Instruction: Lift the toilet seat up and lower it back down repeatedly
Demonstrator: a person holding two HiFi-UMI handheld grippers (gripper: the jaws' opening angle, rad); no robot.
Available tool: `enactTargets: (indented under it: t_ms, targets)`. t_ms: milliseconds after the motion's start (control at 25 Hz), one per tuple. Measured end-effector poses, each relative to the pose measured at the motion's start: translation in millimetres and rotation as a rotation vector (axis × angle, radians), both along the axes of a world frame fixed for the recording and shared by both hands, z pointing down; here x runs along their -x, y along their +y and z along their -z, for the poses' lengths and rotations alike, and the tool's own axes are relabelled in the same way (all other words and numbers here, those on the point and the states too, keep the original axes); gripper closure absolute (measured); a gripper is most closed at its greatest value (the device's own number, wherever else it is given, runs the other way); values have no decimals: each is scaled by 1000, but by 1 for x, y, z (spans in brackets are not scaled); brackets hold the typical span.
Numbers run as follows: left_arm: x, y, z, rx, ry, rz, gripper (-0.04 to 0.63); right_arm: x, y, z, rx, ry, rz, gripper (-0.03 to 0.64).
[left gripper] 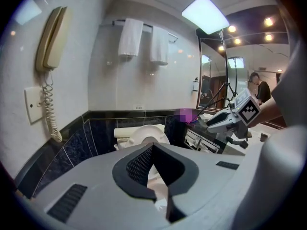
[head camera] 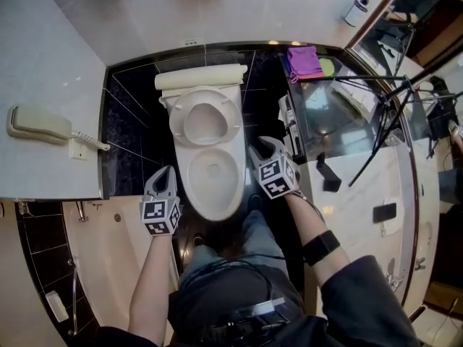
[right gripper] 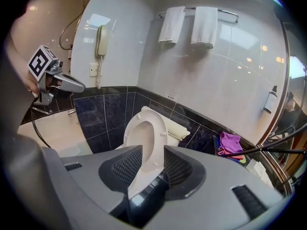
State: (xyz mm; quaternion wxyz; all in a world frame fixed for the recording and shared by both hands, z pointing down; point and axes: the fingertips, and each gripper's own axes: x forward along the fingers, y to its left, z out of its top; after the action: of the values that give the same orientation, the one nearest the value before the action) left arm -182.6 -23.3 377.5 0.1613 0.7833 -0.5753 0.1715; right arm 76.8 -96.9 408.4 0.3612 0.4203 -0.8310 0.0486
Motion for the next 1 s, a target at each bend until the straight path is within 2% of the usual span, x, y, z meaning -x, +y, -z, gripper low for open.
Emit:
enactTargets:
  t_ms: [280,560,920,1000]
  targets:
    - [-10,-48,-16,0,-56,10,595,16,-86,-38,-14,28,75,417]
    - [-10,-79,-55,37,-72,46,595,42,-160,-99,-11,62,133,417]
    - [-14,-98,-98,86,-70,64,595,65,-215,-139,-27,95,185,420]
    - [-17,-99,-106,100,-64,65,595,70,-222,-144,-26,88,194,442]
